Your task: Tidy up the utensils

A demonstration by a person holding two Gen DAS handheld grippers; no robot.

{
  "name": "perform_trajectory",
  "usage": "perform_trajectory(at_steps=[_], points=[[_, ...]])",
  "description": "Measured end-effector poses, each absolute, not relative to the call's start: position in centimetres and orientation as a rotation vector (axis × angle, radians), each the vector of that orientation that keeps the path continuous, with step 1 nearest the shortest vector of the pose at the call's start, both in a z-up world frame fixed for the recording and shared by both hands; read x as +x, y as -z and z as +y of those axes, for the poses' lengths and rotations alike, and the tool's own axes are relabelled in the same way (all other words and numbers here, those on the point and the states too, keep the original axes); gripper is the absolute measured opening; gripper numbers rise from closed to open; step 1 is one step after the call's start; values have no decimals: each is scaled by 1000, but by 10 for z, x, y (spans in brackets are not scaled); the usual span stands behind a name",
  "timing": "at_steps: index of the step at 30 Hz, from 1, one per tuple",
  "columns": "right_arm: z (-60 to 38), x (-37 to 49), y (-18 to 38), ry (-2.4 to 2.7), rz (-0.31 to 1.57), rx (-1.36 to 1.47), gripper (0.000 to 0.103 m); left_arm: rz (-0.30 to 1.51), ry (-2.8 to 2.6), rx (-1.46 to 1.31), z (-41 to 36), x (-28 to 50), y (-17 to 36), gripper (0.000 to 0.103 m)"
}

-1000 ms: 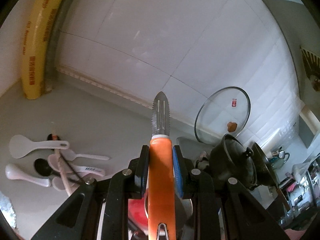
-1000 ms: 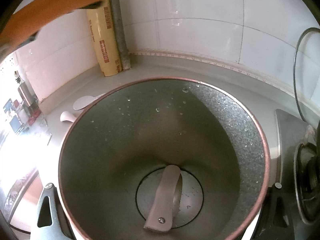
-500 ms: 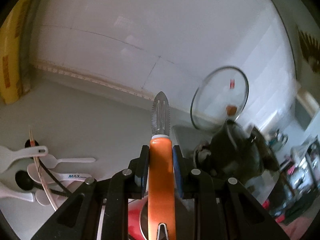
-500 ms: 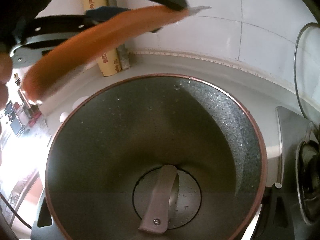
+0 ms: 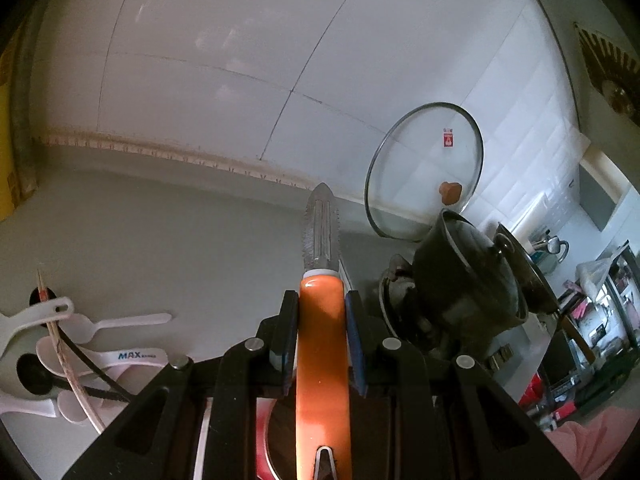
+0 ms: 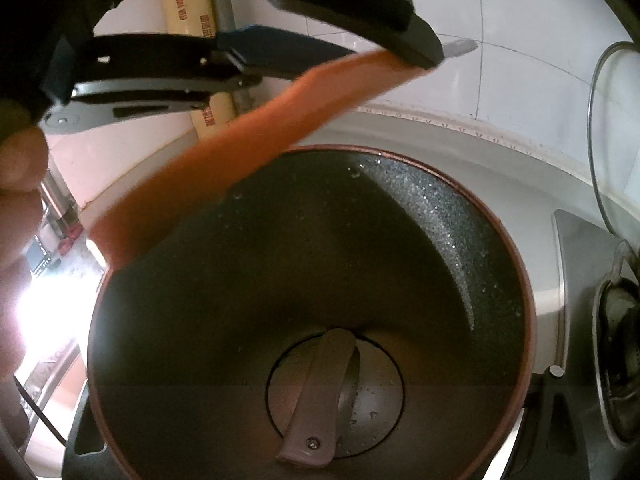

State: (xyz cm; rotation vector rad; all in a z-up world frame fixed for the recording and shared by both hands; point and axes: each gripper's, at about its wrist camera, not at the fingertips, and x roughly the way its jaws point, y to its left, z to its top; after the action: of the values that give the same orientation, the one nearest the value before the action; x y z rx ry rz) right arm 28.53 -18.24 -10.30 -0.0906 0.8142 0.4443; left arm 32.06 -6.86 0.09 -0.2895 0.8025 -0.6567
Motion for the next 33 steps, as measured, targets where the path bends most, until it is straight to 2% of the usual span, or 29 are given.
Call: perform_trajectory(at_steps=[13, 33], points=[[-174, 286, 105, -442, 816, -94, 97, 770, 652, -334, -64, 315, 1, 24], [-181, 286, 100, -432, 809, -97, 97, 615, 629, -368, -45, 280, -24, 24]])
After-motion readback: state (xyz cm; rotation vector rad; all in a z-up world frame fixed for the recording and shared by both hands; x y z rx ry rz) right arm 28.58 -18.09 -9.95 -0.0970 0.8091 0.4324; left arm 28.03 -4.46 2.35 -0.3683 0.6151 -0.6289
